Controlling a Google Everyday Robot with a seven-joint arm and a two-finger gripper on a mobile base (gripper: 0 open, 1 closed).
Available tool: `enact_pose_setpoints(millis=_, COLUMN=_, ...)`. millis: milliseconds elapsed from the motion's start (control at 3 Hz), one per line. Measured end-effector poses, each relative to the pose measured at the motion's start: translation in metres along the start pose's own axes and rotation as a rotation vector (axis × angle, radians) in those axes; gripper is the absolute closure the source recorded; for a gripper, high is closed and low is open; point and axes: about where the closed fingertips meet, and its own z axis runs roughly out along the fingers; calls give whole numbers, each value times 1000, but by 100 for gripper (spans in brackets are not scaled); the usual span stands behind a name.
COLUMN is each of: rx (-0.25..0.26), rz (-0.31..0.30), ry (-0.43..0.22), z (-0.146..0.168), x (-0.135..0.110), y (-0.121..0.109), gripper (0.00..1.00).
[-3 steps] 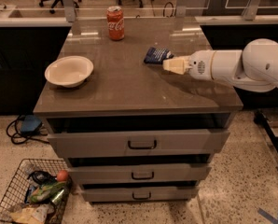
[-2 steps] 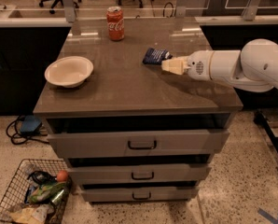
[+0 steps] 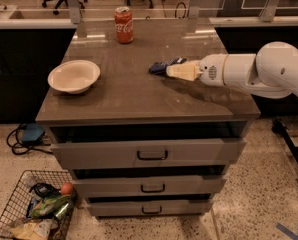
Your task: Pick rxbar blueberry from paper bowl and place on counter
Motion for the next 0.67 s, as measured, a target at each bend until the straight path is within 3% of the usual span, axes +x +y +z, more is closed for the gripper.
enact_pose_setpoints(millis=333, rx=-4, rz=0, ry=1, z=2, x=0, y=2, gripper=0)
enact_pose_setpoints(millis=667, rx=-4, rz=0, ry=1, z=2, x=0, y=2, gripper=0)
